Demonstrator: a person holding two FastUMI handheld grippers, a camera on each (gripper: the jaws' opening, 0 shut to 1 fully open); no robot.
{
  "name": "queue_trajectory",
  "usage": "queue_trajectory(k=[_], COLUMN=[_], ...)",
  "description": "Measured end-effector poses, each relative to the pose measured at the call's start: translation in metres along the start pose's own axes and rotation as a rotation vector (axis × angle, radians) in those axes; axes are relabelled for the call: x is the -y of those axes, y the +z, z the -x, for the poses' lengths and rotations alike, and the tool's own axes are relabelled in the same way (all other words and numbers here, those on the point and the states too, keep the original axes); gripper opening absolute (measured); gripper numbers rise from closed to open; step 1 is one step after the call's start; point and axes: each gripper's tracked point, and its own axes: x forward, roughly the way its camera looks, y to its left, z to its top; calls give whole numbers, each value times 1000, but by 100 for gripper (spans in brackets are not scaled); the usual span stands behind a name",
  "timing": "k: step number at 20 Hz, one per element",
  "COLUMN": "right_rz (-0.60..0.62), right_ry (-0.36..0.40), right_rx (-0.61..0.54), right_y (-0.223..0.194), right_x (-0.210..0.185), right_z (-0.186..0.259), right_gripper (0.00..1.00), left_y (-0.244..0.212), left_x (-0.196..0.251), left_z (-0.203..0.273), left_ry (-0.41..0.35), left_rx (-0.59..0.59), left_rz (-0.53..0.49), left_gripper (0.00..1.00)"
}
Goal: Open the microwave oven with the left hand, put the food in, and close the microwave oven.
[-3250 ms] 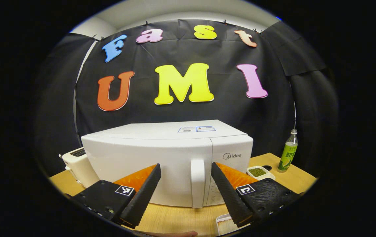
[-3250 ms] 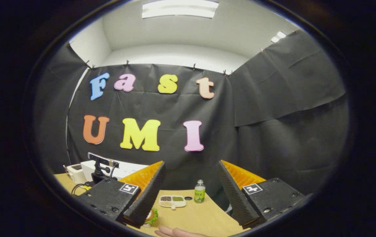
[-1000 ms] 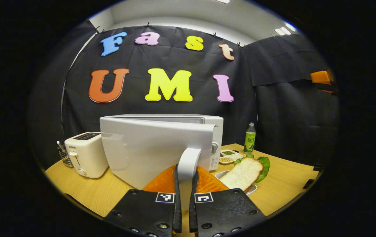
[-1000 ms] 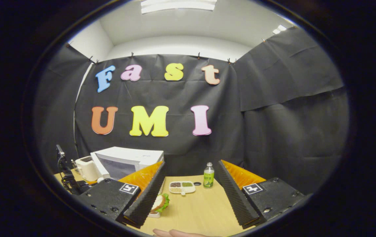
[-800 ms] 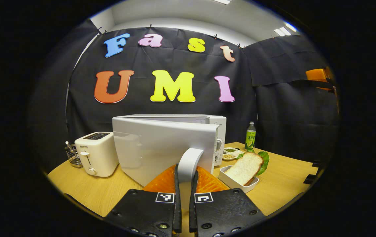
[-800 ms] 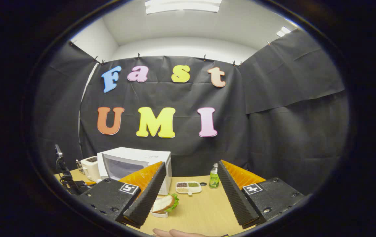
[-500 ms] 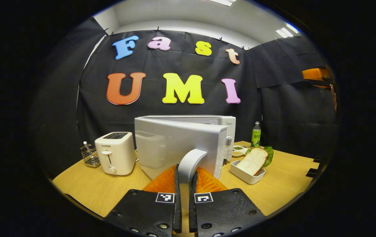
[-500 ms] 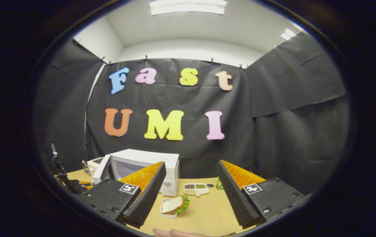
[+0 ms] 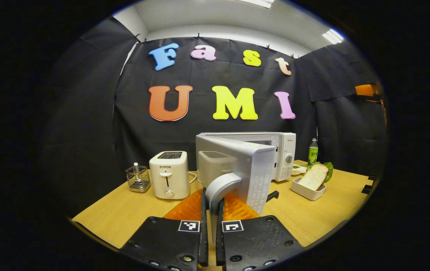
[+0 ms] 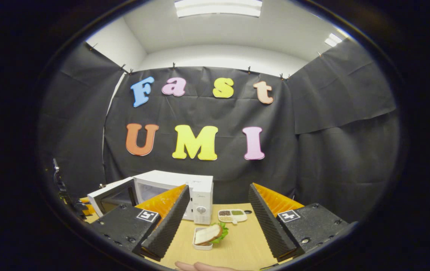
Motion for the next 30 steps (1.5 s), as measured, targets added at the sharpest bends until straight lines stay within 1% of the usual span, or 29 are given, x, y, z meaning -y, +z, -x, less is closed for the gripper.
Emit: queue_trajectory(k=[1,2,3,8,9,10,11,12,13,14,15,16,17,18,20,21,22,23,24,25,26,27,28,29,30], right_rz=[4,10,18,25,19,13,11,14,18,22,23,17,9,3,7,13,15,17,23,31,39,39,38,33,23], right_ry=[-5,-14,-21,-57,-63,-69,-75,-82,-87,-88,-89,-91,-89,-84,-76,-72,-61,-39,-5,16,25,36,58,87,125], right_rx=[-3,-4,-7,-35,-50,-66,-81,-95,-112,-131,-150,-171,-192,-210,-254,-281,-307,-335,-365,-389,-412,-435,-460,-490,-521], right_y=[-1,0,-2,-16,-22,-27,-33,-39,-45,-52,-59,-67,-74,-81,-98,-107,-115,-123,-130,-138,-143,-147,-151,-157,-162], right_x=[2,4,7,25,29,33,37,42,46,49,52,56,59,62,68,72,74,74,71,72,76,80,81,80,78], right_z=[0,0,0,-6,-9,-13,-17,-22,-28,-35,-42,-48,-55,-61,-74,-81,-87,-93,-99,-105,-112,-118,-125,-133,-140], right_gripper=[94,100,94,94,94,94,94,94,94,100,94,100,95,95,95,94,94,94,100,100,95,100,100,95,95], left_y=[0,-1,-1,-3,-5,-7,-9,-9,-12,-12,-11,-8,1,5,19,27,36,46,58,68,76,85,94,103,113], left_x=[-5,-10,-15,-36,-44,-50,-58,-65,-69,-74,-75,-78,-87,-94,-94,-87,-80,-76,-71,-66,-58,-48,-39,-31,-27], left_z=[1,2,3,9,8,14,15,18,22,29,37,44,52,61,78,85,92,98,105,107,109,110,110,108,107], left_ry=[-6,-14,-22,-47,-37,-32,-9,12,30,48,54,69,105,141,177,180,185,199,219,236,248,255,259,273,294], left_rx=[-4,-8,-15,-40,-48,-59,-65,-77,-87,-98,-100,-96,-83,-87,-80,-74,-73,-65,-50,-40,-36,-28,-24,-17,-7], left_rz=[10,6,0,12,20,36,42,39,41,40,29,12,-4,-10,-5,0,1,3,1,-1,-1,3,9,9,9], left_gripper=[7,7,7,7,10,22,31,47,58,57,72,88,89,89,88,72,86,92,95,96,96,96,96,96,96])
